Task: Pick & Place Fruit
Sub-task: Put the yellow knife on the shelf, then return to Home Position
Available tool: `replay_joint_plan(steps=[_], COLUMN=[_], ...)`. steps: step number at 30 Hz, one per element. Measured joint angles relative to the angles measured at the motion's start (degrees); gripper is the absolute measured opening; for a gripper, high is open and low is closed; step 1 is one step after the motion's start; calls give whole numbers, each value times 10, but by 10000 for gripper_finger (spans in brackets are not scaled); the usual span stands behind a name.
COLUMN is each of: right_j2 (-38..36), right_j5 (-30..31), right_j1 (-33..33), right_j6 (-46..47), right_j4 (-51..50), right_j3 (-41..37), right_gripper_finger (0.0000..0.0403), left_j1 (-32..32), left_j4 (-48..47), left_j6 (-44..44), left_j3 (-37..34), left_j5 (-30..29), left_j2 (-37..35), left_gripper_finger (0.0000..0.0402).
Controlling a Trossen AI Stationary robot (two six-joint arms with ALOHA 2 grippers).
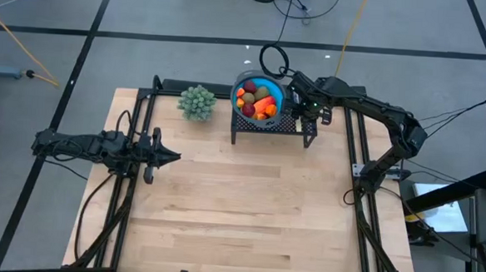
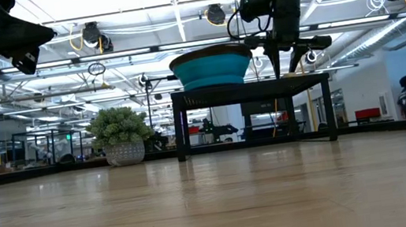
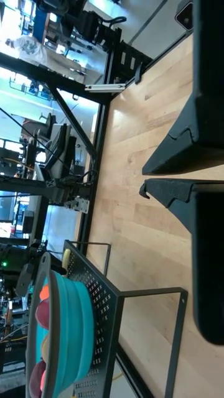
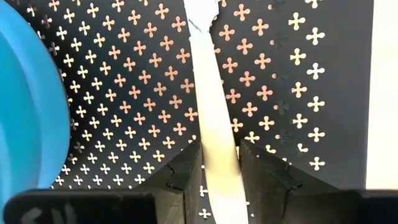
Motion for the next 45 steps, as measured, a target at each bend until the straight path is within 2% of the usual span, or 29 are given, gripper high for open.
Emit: replay_joint_plan(steps=[18,28,35,40,45], right_j2=[-5,-48,-101,-153,-202], right_j5=[0,1,5,69,138], right_j1=[0,0,25,70,128], right_j6=[-11,-9,-28,-59,-82], right_j4=[-1,1,0,-23,-49], right_j3=[0,0,0,0,0], right_gripper_finger=[101,100,100,94,53], left_j1=[0,0,0,0,0], left_j4=[0,1,1,1,1], left_j6=[0,0,-1,-2,0], left_j3=[0,0,0,0,0], left_j5=[0,0,0,0,0], left_j2=[0,0,0,0,0], left_gripper_finger=[19,19,19,19,19])
